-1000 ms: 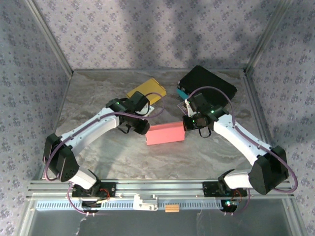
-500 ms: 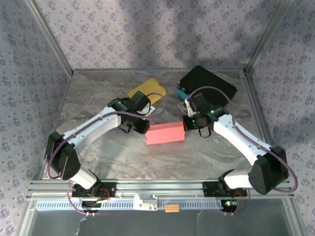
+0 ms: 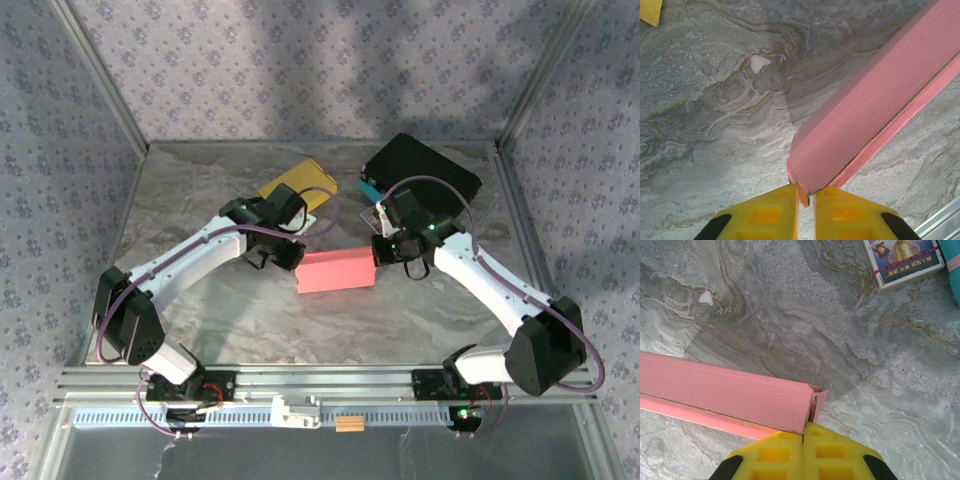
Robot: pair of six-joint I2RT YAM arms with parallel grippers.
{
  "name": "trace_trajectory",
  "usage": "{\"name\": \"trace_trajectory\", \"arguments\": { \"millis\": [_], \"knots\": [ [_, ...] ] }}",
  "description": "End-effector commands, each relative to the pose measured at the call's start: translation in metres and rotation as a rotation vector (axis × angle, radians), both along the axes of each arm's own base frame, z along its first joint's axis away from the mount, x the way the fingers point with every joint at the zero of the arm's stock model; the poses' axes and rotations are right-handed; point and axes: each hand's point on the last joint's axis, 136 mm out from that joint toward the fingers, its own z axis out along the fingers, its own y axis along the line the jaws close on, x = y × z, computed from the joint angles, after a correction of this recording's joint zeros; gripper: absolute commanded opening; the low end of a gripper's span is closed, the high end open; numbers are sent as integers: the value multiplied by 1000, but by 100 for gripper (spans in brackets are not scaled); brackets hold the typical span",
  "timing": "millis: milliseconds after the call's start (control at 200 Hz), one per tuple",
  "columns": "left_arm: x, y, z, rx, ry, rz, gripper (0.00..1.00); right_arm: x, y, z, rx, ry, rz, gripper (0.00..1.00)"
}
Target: Fold the paper box
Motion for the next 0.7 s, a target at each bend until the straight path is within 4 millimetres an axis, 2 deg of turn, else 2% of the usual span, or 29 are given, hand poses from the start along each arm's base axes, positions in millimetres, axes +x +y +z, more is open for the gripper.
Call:
{"name": "trace_trajectory", "arguments": {
  "millis": [0,250,515,695],
  "knots": [
    [1,-8,7,-29,25,8,12,-16,-6,-9,-22,68,16,0],
    [-7,-16,13,-77,152,89,4,-15,-5,-8,-32,65,15,0],
    [-18,-19,16,-101,274,187,2,-15,-3,-9,-46,69,20,0],
    [-12,-18,18,-123,324,289,1,-14,0,-8,-51,61,26,0]
  ]
}}
